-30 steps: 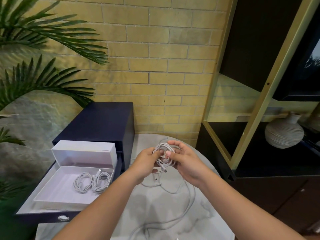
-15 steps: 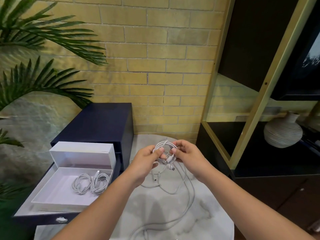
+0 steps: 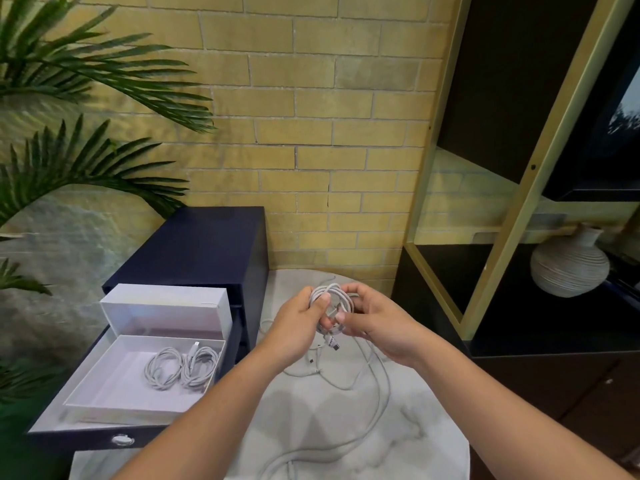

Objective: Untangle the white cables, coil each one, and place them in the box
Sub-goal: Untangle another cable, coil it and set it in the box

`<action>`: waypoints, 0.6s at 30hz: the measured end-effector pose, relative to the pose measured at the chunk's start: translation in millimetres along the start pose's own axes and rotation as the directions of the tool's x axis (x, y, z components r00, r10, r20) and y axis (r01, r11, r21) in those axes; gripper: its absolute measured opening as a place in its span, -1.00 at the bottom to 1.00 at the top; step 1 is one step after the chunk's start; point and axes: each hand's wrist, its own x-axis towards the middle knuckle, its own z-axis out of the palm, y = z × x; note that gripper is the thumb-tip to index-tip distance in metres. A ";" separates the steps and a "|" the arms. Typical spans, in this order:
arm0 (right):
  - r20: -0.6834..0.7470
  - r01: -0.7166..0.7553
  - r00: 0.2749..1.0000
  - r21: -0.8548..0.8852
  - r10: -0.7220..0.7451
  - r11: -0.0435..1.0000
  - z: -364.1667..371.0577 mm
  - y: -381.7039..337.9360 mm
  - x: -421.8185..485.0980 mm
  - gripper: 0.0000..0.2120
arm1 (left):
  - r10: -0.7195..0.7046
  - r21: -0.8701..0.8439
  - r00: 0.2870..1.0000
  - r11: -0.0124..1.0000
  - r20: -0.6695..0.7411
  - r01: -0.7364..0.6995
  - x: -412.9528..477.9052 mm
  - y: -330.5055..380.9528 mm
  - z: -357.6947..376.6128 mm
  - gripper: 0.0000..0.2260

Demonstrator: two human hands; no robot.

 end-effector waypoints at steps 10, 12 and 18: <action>-0.202 -0.029 0.979 -0.280 -0.030 0.959 -2.1 -3.0 0.7 -0.71 | -0.010 0.003 0.999 1.000 -0.048 0.010 -6.0 -0.6 8.4 -0.78; -0.169 -0.063 0.985 -0.205 0.028 0.977 -3.3 -2.6 1.6 -0.73 | 0.004 -0.014 0.999 1.000 -0.053 -0.004 -8.6 -0.9 11.1 -0.80; -0.212 -0.002 0.973 -0.410 -0.093 0.912 13.9 -0.6 7.5 -0.85 | 0.026 -0.050 0.988 0.998 -0.152 -0.034 -15.4 -7.1 7.2 -0.83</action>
